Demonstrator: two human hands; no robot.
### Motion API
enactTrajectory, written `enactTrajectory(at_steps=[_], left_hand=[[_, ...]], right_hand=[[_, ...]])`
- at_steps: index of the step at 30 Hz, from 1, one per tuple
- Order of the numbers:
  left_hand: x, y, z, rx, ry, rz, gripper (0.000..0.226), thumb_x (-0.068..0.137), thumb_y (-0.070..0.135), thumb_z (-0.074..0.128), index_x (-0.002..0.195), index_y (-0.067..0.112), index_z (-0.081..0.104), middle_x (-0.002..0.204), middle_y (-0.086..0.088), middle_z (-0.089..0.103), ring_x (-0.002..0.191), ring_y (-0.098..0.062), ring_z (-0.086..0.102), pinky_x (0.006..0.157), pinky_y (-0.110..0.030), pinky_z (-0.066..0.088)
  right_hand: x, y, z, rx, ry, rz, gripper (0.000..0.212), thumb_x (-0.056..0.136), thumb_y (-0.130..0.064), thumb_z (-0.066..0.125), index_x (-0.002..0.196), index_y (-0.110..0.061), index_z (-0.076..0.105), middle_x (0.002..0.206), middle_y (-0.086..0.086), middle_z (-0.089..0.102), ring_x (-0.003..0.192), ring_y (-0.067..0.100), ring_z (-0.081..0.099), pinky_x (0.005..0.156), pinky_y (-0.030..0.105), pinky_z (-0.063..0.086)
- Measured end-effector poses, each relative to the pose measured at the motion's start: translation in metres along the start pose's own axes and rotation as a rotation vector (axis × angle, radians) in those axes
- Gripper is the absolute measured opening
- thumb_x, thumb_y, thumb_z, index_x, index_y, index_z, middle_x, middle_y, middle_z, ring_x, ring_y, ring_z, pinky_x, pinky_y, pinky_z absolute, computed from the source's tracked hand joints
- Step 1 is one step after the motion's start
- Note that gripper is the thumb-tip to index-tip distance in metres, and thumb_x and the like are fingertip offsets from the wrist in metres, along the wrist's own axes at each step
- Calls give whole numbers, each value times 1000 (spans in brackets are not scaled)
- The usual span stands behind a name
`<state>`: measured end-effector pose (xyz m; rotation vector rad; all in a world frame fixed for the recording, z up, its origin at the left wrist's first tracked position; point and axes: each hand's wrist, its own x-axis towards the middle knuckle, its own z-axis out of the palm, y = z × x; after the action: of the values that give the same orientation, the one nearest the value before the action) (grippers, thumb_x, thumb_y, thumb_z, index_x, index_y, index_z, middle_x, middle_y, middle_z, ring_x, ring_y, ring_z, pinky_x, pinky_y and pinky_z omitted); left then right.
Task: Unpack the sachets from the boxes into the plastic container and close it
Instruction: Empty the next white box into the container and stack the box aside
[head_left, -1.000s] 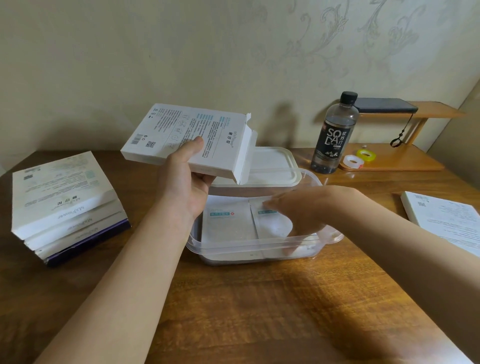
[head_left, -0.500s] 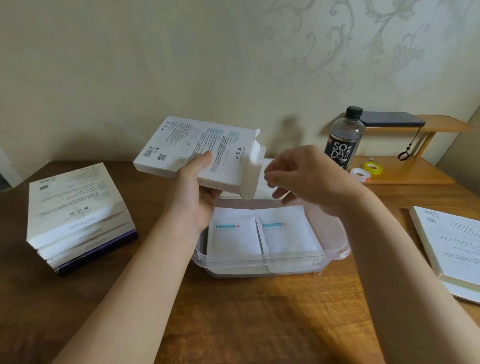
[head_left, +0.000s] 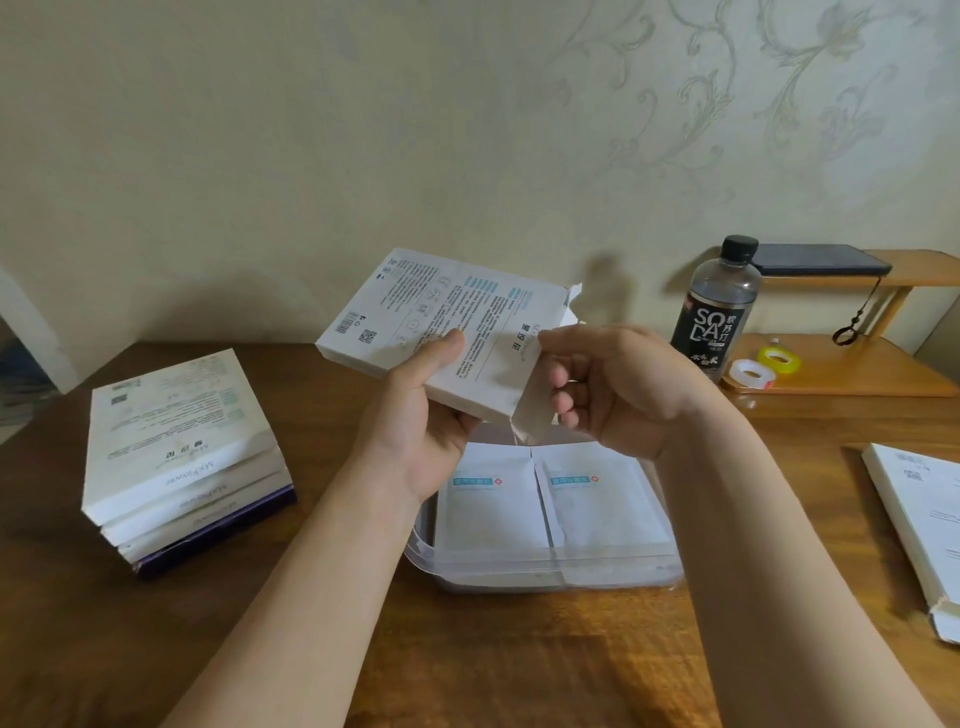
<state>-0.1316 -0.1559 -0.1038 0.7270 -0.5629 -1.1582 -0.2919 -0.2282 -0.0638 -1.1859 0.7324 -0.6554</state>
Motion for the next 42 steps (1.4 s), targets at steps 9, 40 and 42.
enactTrajectory(at_steps=[9,40,42], left_hand=[[-5,2,10,-1,-70,-16,31,81,16,68,112,22,71,114,-8,74,98,-21,71,81,-32,57],[-2,13,5,-247,261,-78,31,89,7,67,119,12,65,95,-10,79,78,-21,77,68,-28,62],[-1,15,6,-254,252,-115,23,90,9,66,113,10,68,93,-10,79,74,-20,77,64,-26,62]], right_hand=[[0,2,5,-53,-72,-86,49,98,-7,51,50,-13,63,40,2,39,29,14,27,38,20,22],[14,11,-21,-566,243,-771,47,88,1,69,120,-32,67,114,7,67,93,21,70,69,47,62],[19,13,-17,-674,333,-868,32,84,-4,75,107,-26,74,111,-1,64,95,12,68,76,41,60]])
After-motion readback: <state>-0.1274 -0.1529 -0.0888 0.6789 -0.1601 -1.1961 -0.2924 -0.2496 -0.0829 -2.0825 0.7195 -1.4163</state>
